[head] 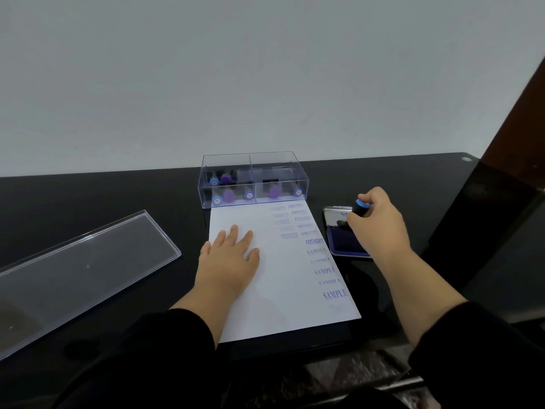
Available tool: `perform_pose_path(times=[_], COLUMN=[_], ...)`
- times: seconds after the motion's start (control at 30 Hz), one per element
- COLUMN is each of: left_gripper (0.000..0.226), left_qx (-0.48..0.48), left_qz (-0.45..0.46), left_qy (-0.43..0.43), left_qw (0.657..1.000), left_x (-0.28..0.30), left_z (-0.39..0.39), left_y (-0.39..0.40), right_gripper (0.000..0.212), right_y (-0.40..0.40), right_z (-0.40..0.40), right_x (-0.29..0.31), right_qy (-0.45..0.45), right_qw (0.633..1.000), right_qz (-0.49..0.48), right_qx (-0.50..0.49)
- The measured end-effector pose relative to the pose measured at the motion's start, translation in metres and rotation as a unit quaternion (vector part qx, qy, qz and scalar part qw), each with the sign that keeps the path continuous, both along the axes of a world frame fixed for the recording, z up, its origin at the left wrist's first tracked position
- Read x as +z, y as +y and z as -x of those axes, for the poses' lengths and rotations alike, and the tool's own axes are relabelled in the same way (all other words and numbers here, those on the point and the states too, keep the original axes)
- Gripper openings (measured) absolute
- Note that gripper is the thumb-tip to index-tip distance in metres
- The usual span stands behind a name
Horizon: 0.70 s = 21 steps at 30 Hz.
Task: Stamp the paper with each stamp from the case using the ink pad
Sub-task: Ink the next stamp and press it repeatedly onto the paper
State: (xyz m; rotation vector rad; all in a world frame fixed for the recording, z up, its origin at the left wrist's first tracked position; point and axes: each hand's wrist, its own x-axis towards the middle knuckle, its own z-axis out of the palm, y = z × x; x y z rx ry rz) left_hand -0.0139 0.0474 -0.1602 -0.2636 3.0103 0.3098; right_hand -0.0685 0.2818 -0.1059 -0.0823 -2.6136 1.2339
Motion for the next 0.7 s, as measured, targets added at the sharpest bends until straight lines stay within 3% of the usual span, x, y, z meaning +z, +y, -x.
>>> perform_pose_path(times=[0.2,0.7], left_gripper=[0.053,0.053], left_qx=[-0.002,-0.001], left_qz=[0.006,0.017], left_qy=[-0.002,-0.004], left_qw=[1.000,1.000], left_x=[0.003,0.000], left_z=[-0.002,0.001], left_y=[0.002,0.001], right_gripper=[0.017,0.013], right_y=[0.012,0.010], right_z=[-0.002,-0.003], right_x=[-0.001,-0.020], right_qy=[-0.024,-0.004], right_qw=[0.991,0.981], right_qz=[-0.129,-0.195], right_qx=[-0.003,-0.006])
